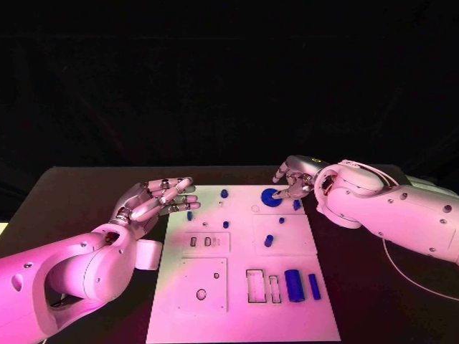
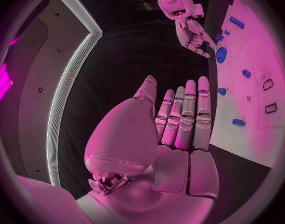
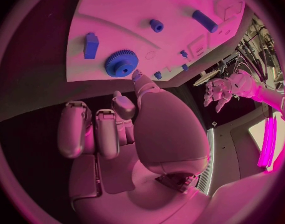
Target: Assemble the parts on the task board
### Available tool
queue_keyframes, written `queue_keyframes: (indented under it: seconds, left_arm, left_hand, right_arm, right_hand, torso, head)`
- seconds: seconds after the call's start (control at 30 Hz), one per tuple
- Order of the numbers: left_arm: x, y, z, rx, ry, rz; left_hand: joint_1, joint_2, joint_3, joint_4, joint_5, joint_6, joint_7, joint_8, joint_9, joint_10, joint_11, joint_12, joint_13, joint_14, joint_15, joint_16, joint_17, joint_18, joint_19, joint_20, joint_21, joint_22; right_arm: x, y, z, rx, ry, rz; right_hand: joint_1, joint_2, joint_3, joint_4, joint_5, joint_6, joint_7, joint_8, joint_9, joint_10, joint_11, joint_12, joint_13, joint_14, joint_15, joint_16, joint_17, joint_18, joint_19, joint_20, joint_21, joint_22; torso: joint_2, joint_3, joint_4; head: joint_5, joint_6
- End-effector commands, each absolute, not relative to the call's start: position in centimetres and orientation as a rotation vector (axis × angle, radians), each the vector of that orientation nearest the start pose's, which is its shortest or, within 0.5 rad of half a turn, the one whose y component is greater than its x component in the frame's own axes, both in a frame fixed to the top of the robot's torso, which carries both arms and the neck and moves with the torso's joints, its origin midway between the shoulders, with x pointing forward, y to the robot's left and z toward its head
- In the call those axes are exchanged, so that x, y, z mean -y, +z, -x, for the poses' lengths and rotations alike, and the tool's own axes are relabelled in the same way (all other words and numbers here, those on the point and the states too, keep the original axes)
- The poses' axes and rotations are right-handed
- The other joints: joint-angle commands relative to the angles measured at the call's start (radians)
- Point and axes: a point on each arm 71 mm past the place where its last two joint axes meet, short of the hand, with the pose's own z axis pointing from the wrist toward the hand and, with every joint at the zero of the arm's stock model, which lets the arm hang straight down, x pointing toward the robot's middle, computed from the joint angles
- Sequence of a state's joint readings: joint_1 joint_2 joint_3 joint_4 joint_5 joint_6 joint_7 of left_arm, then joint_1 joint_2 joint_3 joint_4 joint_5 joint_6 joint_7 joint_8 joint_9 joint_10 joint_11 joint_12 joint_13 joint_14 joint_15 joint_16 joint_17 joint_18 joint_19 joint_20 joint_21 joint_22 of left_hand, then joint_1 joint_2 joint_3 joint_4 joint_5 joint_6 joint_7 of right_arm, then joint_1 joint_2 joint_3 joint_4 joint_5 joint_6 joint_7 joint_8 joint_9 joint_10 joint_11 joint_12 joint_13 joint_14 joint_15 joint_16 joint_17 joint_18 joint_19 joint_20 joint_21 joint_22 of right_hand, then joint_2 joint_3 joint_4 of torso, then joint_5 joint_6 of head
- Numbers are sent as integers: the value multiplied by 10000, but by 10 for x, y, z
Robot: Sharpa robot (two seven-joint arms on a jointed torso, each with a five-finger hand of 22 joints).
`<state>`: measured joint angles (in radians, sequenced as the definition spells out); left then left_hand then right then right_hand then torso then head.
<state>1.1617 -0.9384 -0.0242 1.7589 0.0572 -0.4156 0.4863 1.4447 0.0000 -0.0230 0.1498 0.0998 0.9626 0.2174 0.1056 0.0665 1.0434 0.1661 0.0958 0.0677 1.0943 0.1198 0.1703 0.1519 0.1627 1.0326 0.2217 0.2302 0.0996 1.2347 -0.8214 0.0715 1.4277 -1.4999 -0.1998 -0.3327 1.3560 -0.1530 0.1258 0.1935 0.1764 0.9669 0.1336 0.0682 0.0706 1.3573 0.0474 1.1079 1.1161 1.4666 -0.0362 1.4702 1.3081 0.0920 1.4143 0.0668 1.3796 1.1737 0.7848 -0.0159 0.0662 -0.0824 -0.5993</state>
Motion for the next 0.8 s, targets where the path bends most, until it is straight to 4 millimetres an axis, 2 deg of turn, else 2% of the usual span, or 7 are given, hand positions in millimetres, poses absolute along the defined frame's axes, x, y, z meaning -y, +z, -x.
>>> queue_keyframes:
  seconds: [0.03,0.2,0.57,0.8]
  left_arm:
    - [-192,-165,-440,-13425,-16643,11513]
    - [-191,-165,-440,-13437,-16675,11506]
    - [-192,-165,-441,-13421,-16633,11515]
    - [-192,-165,-441,-13428,-16634,11517]
  left_hand:
    - [24,112,5,-76,-58,-2,25,-49,-14,16,18,-61,-12,76,-5,-69,15,188,76,16,-52,-14]
    - [33,122,4,-92,-57,1,22,-56,-13,19,17,-70,-12,79,-6,-80,21,189,82,16,-62,-20]
    - [48,128,3,-114,-56,2,20,-65,-13,21,16,-82,-11,83,-7,-91,28,189,88,16,-73,-27]
    - [48,128,3,-114,-56,2,20,-65,-13,21,16,-82,-11,83,-7,-92,28,189,88,16,-74,-27]
  right_arm:
    - [231,-148,-527,-17340,3369,114]
    - [229,-153,-528,-17482,3276,232]
    - [229,-159,-530,-17665,3128,355]
    - [226,-162,-531,-17761,3179,409]
  right_hand:
    - [115,16,-15,80,40,13,60,38,17,91,14,183,206,709,77,56,685,-154,41,67,51,48]
    - [203,79,-16,137,37,119,49,82,32,256,8,673,732,724,79,131,817,-172,71,74,123,165]
    - [306,177,15,121,56,277,27,133,48,446,-7,1177,1266,742,70,207,958,-194,108,69,202,301]
    - [338,296,61,110,77,376,19,161,55,513,-14,1353,1464,749,65,237,1013,-209,132,66,249,384]
  torso:
    - [-1,-4,-2]
    - [9,-4,19]
    - [9,-3,2]
    - [15,-5,22]
  head:
    - [6,-17]
    - [15,-61]
    - [12,-110]
    - [3,-123]
